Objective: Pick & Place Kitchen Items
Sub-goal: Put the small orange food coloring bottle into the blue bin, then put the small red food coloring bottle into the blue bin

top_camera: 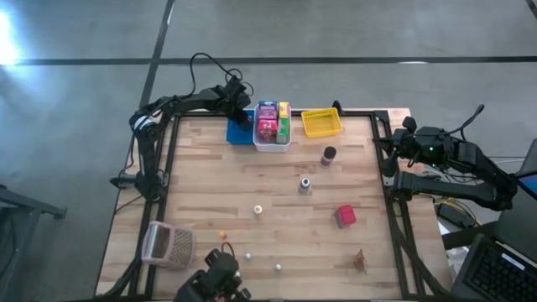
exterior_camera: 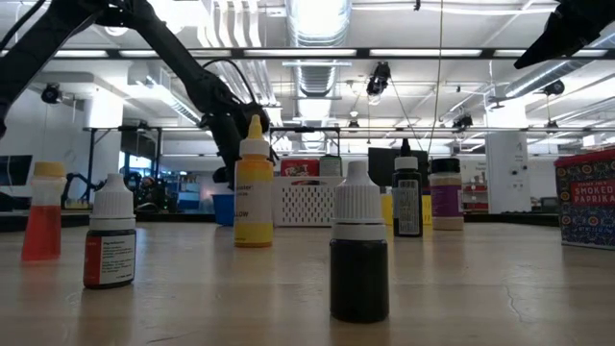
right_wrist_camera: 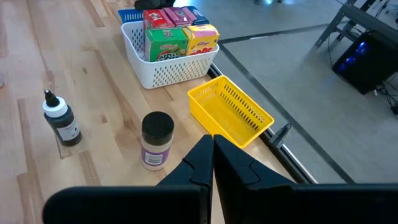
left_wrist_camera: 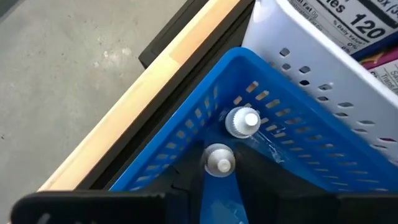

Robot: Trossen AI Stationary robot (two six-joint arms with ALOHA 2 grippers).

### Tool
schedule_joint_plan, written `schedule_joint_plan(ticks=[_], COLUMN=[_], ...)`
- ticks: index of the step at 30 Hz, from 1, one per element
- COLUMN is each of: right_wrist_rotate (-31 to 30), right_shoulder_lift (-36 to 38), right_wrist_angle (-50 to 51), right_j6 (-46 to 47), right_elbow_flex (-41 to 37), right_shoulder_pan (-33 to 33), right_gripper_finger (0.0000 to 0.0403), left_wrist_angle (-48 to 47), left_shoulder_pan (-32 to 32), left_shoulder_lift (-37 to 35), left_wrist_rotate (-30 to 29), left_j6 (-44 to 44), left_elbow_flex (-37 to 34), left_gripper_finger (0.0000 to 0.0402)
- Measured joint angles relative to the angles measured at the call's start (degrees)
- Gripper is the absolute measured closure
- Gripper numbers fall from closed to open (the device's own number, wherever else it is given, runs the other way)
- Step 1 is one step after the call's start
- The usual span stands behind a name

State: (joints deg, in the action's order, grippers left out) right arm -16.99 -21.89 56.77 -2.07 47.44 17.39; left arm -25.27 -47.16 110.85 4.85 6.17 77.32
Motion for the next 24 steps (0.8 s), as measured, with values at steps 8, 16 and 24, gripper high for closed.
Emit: schedule_joint_plan(ticks=[8,16,24], right_wrist_rotate=[0.0,0.0,0.0], right_shoulder_lift=[0.0,0.0,0.0], right_wrist_angle=[0.0,0.0,0.0], right_j6=[0.0,0.1,0.1], right_elbow_flex=[0.0,0.0,0.0], right_shoulder_pan=[0.0,0.0,0.0], right_gripper_finger=[0.0394,0.0394,0.0394], left_wrist_angle=[-0.3,-1.4,-15.4], left_shoulder_pan=[0.0,0.0,0.0], left_shoulder_lift=[0.0,-0.1,-0.4], left_wrist_rotate=[-0.3,0.1,0.1], left_j6=[1.4,2.0,4.8], left_elbow_flex=[0.4,2.6,9.6], left_gripper_finger=[0.0297,0.0296,0.0296])
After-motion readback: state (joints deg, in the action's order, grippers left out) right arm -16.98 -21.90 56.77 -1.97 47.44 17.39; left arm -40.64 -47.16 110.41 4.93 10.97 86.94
